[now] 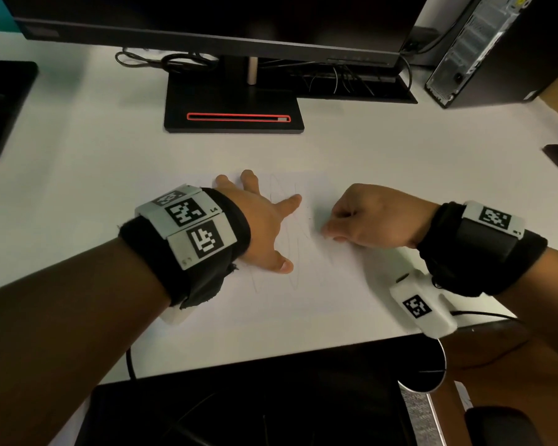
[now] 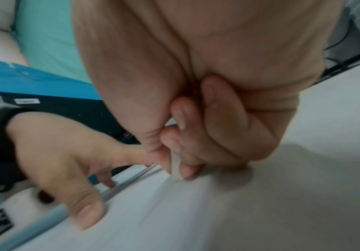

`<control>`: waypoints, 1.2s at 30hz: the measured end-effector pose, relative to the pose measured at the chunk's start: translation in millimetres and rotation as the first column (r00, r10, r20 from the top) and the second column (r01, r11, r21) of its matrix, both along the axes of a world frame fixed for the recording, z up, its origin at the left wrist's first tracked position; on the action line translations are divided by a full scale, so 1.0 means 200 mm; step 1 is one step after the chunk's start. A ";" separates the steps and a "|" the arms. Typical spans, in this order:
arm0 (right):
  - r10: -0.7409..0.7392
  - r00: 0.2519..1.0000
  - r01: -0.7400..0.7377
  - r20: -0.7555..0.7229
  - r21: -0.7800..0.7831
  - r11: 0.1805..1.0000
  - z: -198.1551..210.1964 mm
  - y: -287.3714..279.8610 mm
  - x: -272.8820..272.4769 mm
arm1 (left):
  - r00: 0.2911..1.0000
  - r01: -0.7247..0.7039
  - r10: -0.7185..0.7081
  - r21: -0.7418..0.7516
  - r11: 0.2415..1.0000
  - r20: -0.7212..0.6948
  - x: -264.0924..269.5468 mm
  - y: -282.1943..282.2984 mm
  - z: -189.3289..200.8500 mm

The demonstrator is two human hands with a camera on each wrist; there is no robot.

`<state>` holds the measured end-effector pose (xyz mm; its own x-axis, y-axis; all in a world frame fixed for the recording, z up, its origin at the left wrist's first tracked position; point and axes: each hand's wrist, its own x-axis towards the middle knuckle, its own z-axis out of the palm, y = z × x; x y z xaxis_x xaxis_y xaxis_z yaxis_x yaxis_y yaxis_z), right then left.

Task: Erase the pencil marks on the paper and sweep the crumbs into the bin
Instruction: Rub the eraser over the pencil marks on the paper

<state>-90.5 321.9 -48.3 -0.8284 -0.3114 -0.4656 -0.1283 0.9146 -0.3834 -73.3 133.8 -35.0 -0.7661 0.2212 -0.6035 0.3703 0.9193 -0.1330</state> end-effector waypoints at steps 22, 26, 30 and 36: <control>-0.081 0.991 0.086 0.110 -0.038 0.996 0.01 -0.02 0.03 | 0.999 0.031 -0.030 -0.037 0.999 0.020 0.03 0.01 0.04; -0.020 0.989 0.023 0.144 -0.023 0.999 0.01 -0.02 0.07 | 0.999 0.023 -0.022 -0.045 0.999 0.025 0.03 0.02 0.05; -0.066 0.993 0.069 0.096 -0.034 0.997 0.01 0.02 0.05 | 0.999 0.014 -0.012 -0.045 0.999 0.030 0.02 0.03 0.05; -0.020 0.987 0.029 0.156 -0.060 0.998 0.00 0.00 0.09 | 0.999 0.024 -0.022 -0.049 0.998 0.043 0.02 0.02 0.06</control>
